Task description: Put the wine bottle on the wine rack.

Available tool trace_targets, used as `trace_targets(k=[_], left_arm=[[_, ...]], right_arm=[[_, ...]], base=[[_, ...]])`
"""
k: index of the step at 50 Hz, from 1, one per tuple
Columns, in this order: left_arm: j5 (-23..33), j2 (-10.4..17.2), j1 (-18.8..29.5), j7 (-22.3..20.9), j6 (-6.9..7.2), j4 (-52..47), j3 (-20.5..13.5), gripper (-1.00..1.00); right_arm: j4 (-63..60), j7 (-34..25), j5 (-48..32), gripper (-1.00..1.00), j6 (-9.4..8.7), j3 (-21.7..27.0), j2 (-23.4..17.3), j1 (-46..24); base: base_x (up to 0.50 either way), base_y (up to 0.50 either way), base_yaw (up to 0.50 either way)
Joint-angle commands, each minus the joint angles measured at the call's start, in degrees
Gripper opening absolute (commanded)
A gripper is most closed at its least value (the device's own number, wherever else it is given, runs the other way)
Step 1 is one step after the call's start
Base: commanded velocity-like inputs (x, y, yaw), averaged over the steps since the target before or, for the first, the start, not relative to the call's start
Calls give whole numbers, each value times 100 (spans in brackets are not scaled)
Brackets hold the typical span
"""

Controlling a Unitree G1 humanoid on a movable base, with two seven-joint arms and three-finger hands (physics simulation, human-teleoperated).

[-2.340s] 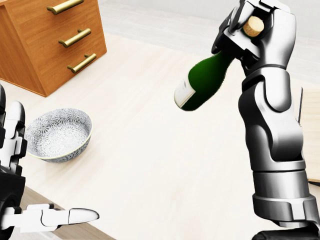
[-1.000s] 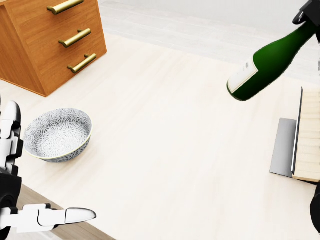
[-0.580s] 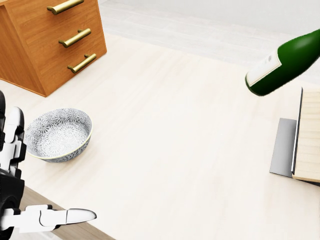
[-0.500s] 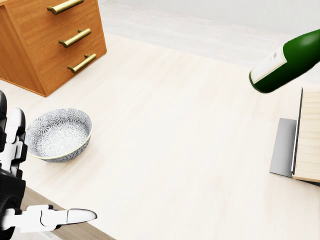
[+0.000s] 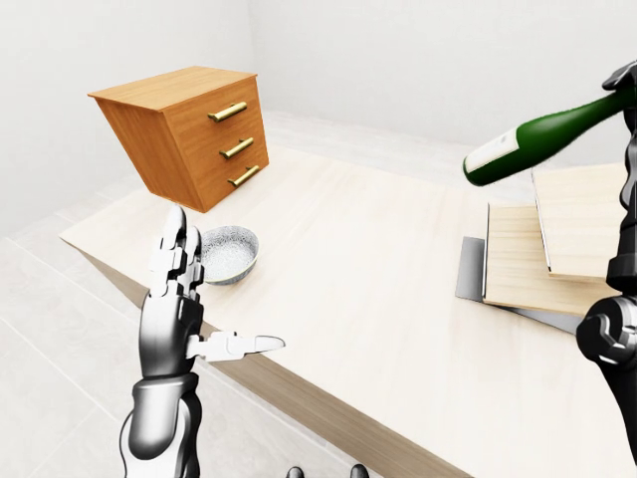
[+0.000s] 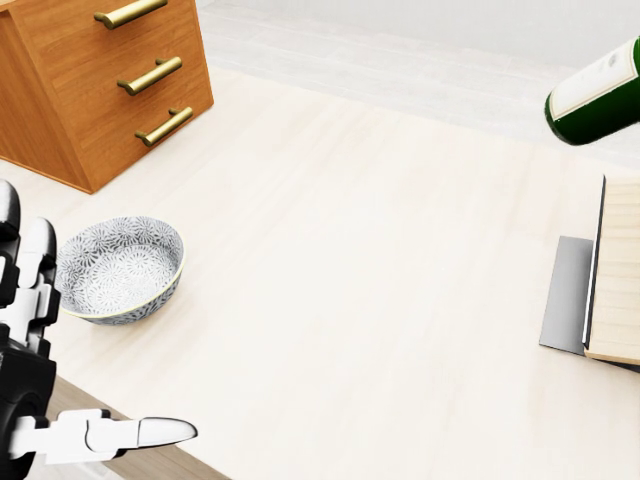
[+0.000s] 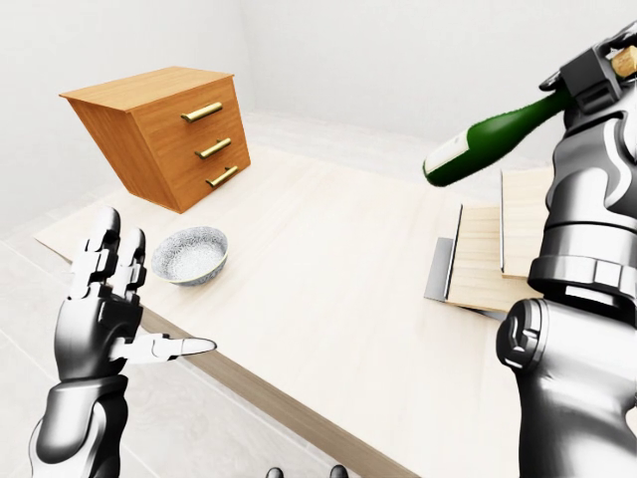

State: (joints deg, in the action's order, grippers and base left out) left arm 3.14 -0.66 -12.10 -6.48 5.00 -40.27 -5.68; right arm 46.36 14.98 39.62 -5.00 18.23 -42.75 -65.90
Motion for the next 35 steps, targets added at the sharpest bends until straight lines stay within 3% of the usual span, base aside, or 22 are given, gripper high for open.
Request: trace_targets(k=[1, 14, 23, 35], left_arm=[[6, 0, 5, 20, 0, 17, 33, 100], [2, 6, 4, 26, 0, 18, 36, 100], [-65, 13, -10, 18, 0, 39, -85, 100], [0, -12, -69, 43, 0, -17, 10, 100]], right_arm=[[-1044, 415, 361, -100, 0, 182, -55, 216], [-1139, 477, 435, -100, 0, 181, -58, 269], [313, -131, -270, -100, 0, -120, -591, -475], [368, -276, -347, -100, 0, 75, -929, -667]], base=[[0, 0, 0], [0, 0, 0], [0, 0, 0], [0, 0, 0]])
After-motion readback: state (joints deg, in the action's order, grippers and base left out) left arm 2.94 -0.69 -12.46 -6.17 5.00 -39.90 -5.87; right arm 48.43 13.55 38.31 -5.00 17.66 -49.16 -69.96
